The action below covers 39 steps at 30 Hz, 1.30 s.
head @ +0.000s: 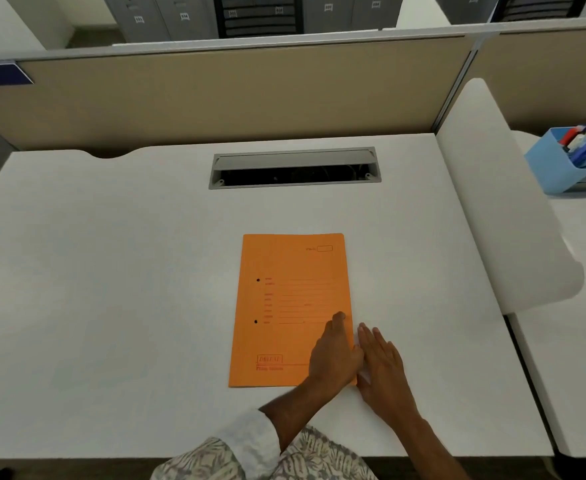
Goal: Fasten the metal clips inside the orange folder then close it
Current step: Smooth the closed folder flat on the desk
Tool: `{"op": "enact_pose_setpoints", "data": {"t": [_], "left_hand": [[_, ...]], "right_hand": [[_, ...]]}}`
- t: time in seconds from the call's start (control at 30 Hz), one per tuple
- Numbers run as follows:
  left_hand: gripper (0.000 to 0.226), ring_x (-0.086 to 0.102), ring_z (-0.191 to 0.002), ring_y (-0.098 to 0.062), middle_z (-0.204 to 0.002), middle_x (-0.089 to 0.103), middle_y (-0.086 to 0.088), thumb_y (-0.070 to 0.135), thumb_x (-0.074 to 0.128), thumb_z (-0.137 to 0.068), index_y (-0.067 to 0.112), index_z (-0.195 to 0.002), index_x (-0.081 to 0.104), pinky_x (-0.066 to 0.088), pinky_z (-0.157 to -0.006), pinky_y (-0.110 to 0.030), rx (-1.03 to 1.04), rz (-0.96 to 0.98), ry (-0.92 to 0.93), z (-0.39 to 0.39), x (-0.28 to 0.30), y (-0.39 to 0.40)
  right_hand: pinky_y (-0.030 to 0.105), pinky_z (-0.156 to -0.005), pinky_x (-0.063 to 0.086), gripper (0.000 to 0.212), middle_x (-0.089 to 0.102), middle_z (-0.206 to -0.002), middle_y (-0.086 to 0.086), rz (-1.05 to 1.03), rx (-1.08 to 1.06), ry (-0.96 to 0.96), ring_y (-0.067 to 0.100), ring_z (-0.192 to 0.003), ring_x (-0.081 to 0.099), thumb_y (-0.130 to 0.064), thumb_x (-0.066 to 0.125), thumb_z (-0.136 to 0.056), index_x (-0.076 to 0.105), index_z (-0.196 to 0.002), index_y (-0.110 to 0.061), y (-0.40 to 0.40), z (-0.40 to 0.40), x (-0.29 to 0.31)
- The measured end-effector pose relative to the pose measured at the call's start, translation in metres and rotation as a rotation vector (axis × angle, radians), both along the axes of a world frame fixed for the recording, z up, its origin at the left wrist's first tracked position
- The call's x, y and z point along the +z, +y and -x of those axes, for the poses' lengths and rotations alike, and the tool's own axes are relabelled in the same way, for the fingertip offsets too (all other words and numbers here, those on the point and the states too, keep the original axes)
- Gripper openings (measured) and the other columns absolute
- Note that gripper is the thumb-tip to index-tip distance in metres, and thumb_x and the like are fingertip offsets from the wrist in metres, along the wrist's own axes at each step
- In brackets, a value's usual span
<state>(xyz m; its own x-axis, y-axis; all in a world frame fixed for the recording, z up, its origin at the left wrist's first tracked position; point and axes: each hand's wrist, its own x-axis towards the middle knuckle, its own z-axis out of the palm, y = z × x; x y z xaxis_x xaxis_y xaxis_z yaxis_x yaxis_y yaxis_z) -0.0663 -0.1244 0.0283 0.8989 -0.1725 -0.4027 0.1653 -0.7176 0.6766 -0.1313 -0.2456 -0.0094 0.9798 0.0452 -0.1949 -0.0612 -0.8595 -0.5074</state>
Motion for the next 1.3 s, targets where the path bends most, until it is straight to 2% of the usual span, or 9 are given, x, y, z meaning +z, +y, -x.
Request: {"op": "enact_pose_setpoints", "data": {"t": [0.13, 0.27, 0.4, 0.53, 0.67, 0.83, 0.93, 1.17, 1.3], "left_hand": [[0.066, 0.052, -0.127, -0.024, -0.143, 0.049, -0.005, 0.040, 0.055, -0.093, 0.016, -0.149, 0.029, 0.044, -0.102, -0.035, -0.066, -0.067, -0.010, 0.001, -0.015, 0.004], [0.058, 0.052, -0.125, -0.020, -0.141, 0.051, -0.004, 0.041, 0.049, -0.096, 0.016, -0.147, 0.035, 0.041, -0.104, -0.031, -0.154, -0.081, -0.093, 0.002, -0.024, 0.012], [0.050, 0.056, -0.120, -0.020, -0.135, 0.056, -0.003, 0.037, 0.049, -0.095, 0.019, -0.142, 0.041, 0.045, -0.097, -0.033, -0.258, -0.056, -0.132, 0.004, -0.029, 0.040], [0.048, 0.061, -0.107, -0.022, -0.123, 0.061, -0.003, 0.049, 0.043, -0.097, 0.018, -0.132, 0.054, 0.052, -0.087, -0.036, -0.361, -0.222, -0.360, 0.006, -0.039, 0.093], [0.053, 0.063, -0.110, -0.026, -0.127, 0.063, -0.007, 0.054, 0.047, -0.095, 0.014, -0.127, 0.061, 0.054, -0.090, -0.040, -0.275, -0.386, -0.501, -0.013, -0.036, 0.141], [0.068, 0.041, -0.142, -0.030, -0.154, 0.041, -0.015, 0.053, 0.037, -0.099, 0.004, -0.146, 0.044, 0.026, -0.119, -0.045, -0.256, -0.463, -0.509, -0.030, -0.042, 0.179], [0.067, 0.038, -0.144, -0.027, -0.158, 0.033, -0.010, 0.053, 0.033, -0.101, 0.008, -0.149, 0.039, 0.021, -0.115, -0.041, -0.383, -0.462, -0.480, -0.034, -0.047, 0.193], [0.061, 0.039, -0.143, -0.028, -0.156, 0.039, -0.011, 0.044, 0.045, -0.098, 0.006, -0.146, 0.045, 0.026, -0.112, -0.043, -0.363, -0.473, -0.468, -0.060, -0.049, 0.247], [0.057, 0.037, -0.144, -0.028, -0.156, 0.039, -0.011, 0.039, 0.039, -0.100, 0.006, -0.147, 0.044, 0.025, -0.113, -0.043, -0.316, -0.500, -0.435, -0.078, -0.047, 0.292]], "right_hand": [[0.047, -0.123, 0.011, 0.069, 0.010, -0.163, -0.001, -0.007, 0.025, -0.001, 0.021, -0.152, 0.003, -0.012, 0.048, -0.098, 0.006, -0.152, -0.021, -0.002, 0.001, -0.003], [0.050, -0.123, 0.011, 0.064, 0.009, -0.163, 0.003, 0.045, 0.043, -0.001, 0.026, -0.152, 0.003, -0.002, 0.041, -0.096, 0.019, -0.153, -0.021, 0.000, 0.001, -0.004], [0.049, -0.122, 0.013, 0.055, 0.009, -0.163, 0.001, 0.099, -0.014, -0.012, 0.025, -0.152, 0.007, -0.038, 0.016, -0.102, 0.022, -0.154, -0.020, 0.012, 0.003, -0.006], [0.049, -0.120, 0.020, 0.065, 0.015, -0.162, 0.007, 0.149, -0.021, -0.026, 0.029, -0.150, 0.016, -0.049, 0.023, -0.098, 0.023, -0.153, -0.013, 0.034, -0.002, -0.008], [0.040, -0.121, 0.005, 0.069, 0.014, -0.163, 0.012, 0.170, -0.007, -0.061, 0.030, -0.150, 0.015, -0.051, 0.021, -0.099, 0.023, -0.152, -0.007, 0.058, -0.036, -0.002], [0.040, -0.122, 0.005, 0.079, 0.017, -0.161, 0.015, 0.189, 0.024, -0.034, 0.033, -0.149, 0.018, -0.058, 0.007, -0.097, 0.025, -0.151, -0.003, 0.096, -0.074, 0.006], [0.044, -0.120, 0.010, 0.082, 0.031, -0.157, 0.017, 0.240, 0.030, 0.017, 0.037, -0.143, 0.033, -0.058, 0.006, -0.096, 0.038, -0.146, -0.001, 0.112, -0.082, 0.001], [0.041, -0.116, 0.002, 0.074, 0.034, -0.157, 0.016, 0.285, 0.099, 0.015, 0.032, -0.145, 0.024, -0.050, 0.006, -0.098, 0.041, -0.146, -0.007, 0.161, -0.108, -0.006], [0.043, -0.110, 0.017, 0.059, 0.043, -0.152, 0.015, 0.301, 0.179, 0.020, 0.034, -0.141, 0.035, -0.037, 0.018, -0.100, 0.050, -0.141, -0.008, 0.202, -0.135, -0.003]]}}
